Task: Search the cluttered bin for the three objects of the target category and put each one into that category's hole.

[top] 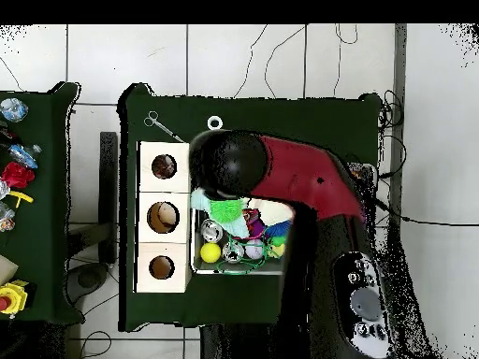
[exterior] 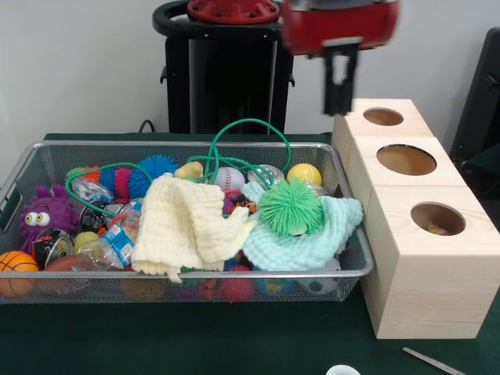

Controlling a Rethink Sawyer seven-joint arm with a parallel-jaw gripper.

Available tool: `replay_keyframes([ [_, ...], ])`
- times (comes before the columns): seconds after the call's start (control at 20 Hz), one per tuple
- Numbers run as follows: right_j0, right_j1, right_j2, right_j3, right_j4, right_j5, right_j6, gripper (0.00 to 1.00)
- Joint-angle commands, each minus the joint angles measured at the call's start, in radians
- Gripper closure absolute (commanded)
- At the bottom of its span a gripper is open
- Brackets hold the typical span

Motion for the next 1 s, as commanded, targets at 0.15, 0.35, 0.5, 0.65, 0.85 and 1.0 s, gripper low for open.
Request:
replay_keyframes([
  [0.15,-0.257,0.076,0.22,0.149,-0.196,-0.056,-0.469,1.0],
  [0.35,-0.343,0.133,0.299,0.103,-0.252,-0.024,-0.53,1.0],
  [0.5,-0.381,0.173,0.336,0.071,-0.291,-0.019,-0.556,1.0],
  [0.65,-0.393,0.206,0.351,0.047,-0.331,-0.042,-0.541,1.0],
  [0.85,-0.397,0.233,0.361,0.017,-0.368,-0.033,-0.524,1.0],
  [1.0,-0.409,0.228,0.376,0.018,-0.389,-0.011,-0.523,1.0],
])
